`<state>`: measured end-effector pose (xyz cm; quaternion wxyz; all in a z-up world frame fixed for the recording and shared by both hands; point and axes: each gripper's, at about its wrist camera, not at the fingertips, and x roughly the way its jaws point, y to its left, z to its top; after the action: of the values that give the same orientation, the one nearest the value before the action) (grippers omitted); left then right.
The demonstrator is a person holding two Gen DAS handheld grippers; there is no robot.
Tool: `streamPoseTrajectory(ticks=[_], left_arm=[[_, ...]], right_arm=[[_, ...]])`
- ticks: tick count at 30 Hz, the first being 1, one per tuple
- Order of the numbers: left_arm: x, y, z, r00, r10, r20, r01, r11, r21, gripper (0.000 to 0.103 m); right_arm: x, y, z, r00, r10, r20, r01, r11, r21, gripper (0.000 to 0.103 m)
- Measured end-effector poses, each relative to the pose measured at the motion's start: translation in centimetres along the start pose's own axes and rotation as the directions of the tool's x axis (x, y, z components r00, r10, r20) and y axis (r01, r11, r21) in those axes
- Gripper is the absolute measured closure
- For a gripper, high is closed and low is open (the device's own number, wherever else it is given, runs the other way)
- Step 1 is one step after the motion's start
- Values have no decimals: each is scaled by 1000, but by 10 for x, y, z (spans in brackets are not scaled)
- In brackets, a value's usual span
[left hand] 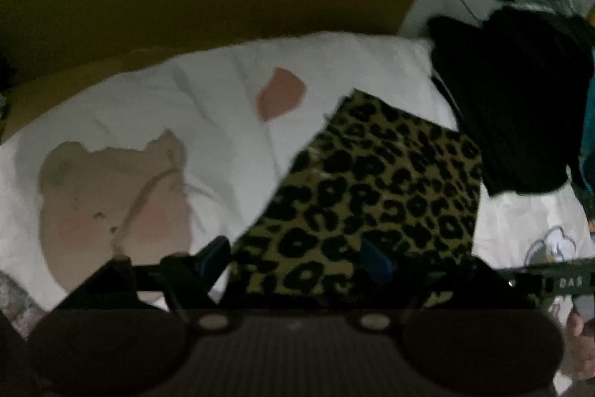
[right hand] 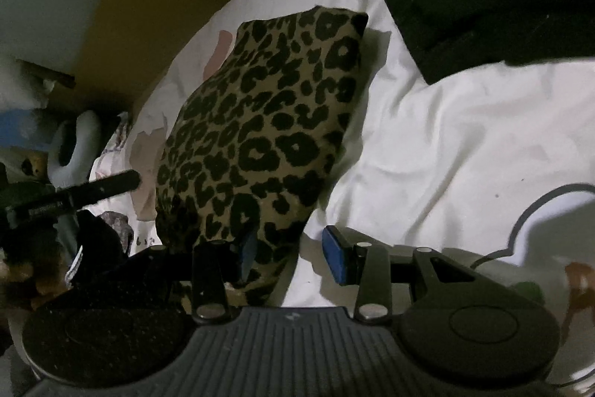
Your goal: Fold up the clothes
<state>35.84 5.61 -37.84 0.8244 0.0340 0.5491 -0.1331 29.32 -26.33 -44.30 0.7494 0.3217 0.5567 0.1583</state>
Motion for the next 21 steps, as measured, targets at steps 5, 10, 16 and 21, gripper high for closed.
streamPoseTrajectory(ticks=[5, 10, 16, 21], left_arm=[[24, -5, -6, 999, -16, -27, 17, 999, 42, 22], [47, 1, -7, 999, -19, -33, 19, 1000, 10, 16], [59, 2, -1, 999, -31, -14, 31, 999, 24, 8], [60, 5, 3, 998, -53, 21, 53, 998, 30, 8]], right_arm=[[13, -8, -1, 1000, -12, -14, 12, 999, 50, 57], [24, -12, -2, 1000, 3, -9, -2, 998, 68, 57], [29, -11, 2, 1000, 31, 2, -31, 996, 85, 57], [33, -5, 7, 998, 65, 4, -65, 993, 101, 59]])
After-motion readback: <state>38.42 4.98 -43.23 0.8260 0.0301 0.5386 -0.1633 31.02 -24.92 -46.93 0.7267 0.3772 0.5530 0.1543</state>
